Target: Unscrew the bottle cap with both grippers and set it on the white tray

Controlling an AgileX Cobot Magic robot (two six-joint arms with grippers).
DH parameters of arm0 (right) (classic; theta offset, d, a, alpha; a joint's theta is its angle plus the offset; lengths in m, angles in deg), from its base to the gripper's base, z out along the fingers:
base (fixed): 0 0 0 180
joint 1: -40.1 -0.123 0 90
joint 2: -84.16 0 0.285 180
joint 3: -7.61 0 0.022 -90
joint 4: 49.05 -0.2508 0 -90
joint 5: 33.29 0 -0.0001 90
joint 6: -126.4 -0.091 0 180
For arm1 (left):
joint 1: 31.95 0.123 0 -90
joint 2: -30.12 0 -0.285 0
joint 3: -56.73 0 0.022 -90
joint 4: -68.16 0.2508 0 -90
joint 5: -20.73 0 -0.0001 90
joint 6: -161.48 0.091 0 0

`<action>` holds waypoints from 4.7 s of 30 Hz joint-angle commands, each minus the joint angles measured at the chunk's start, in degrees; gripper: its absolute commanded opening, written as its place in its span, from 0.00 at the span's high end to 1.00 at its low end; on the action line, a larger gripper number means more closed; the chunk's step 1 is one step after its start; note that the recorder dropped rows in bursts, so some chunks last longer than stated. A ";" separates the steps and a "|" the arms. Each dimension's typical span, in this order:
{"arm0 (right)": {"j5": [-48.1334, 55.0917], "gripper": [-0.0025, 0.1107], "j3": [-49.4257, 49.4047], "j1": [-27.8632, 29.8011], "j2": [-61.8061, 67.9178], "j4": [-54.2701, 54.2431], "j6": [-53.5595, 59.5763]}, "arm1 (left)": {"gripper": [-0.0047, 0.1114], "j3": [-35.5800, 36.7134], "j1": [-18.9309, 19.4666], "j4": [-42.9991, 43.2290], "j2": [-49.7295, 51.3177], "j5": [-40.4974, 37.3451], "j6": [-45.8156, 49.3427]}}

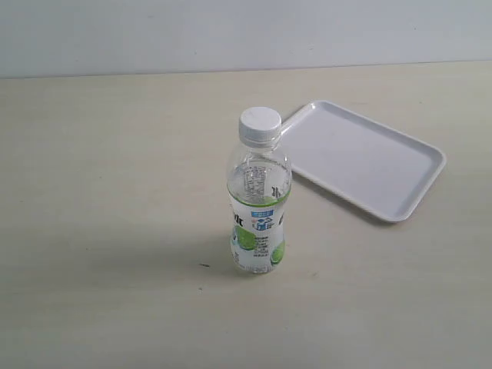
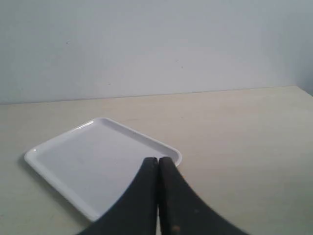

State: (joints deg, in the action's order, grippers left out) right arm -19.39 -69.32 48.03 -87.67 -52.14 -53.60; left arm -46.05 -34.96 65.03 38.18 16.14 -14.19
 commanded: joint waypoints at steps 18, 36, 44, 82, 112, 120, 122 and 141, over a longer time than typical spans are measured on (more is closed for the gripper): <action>-0.28 0.98 -0.29 0.36 -0.39 0.35 0.00 | 0.96 0.00 -0.35 -0.05 -0.28 9.12 1.67; -0.28 0.98 -0.29 0.36 -0.39 0.24 0.00 | 0.96 0.00 -0.35 -0.85 -0.28 22.15 -26.01; -0.28 0.98 -0.29 0.36 -0.39 0.24 0.00 | 0.96 0.00 -0.35 -0.85 -0.28 11.30 -28.80; -0.37 0.98 -0.29 0.36 -0.39 0.23 0.00 | 0.96 -32.65 0.04 -0.46 58.23 -4.46 -0.29; -0.36 0.98 -0.29 0.36 -0.39 0.00 0.00 | 0.96 0.00 -6.17 48.09 48.11 48.83 -32.83; -0.36 0.98 -0.29 0.36 -0.39 0.00 0.00 | 0.96 0.00 -6.17 61.13 52.45 56.99 -38.09; -0.36 0.98 -0.29 0.36 -0.39 0.00 0.00 | 0.96 0.00 -6.17 62.24 55.04 60.10 -37.04; -0.36 0.98 -0.29 0.36 -0.39 0.16 0.00 | 0.17 -2.51 -6.17 59.66 75.80 73.80 -25.80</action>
State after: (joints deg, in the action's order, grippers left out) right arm -19.39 -69.32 48.03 -87.67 -52.14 -53.60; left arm -48.14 -40.91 125.71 111.12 86.22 -40.15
